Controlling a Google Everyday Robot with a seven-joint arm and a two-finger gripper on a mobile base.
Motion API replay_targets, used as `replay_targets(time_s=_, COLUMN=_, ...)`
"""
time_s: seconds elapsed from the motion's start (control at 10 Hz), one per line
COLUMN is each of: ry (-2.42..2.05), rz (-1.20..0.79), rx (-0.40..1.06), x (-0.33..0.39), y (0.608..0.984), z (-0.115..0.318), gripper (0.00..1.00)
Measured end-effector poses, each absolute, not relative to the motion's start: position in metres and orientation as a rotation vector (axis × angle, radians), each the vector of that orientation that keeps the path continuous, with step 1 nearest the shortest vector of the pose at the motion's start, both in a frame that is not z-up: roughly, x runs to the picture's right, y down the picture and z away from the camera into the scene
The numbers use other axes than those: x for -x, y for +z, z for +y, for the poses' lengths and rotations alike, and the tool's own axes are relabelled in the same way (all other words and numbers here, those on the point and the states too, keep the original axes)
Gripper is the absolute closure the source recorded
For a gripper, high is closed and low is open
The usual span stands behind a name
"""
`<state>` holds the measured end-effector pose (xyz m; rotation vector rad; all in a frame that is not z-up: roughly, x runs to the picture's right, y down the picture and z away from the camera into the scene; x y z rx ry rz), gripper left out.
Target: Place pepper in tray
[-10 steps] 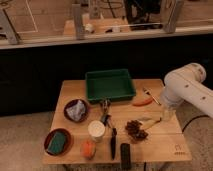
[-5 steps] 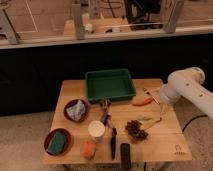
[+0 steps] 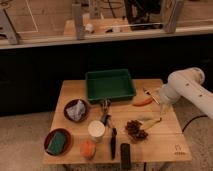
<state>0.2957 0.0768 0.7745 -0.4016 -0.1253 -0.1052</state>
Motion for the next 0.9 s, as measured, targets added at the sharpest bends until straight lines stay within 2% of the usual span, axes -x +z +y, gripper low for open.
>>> replay_targets(time_s=0.5, ry=-0.128, rz=-0.083, rx=0.407, x=-0.280, y=0.821, z=0.071, gripper=0.20)
replay_targets(time_s=0.9, ry=-0.153, rz=-0.111, rx=0.487, x=-0.275, y=0.869, z=0.068, gripper=0.20)
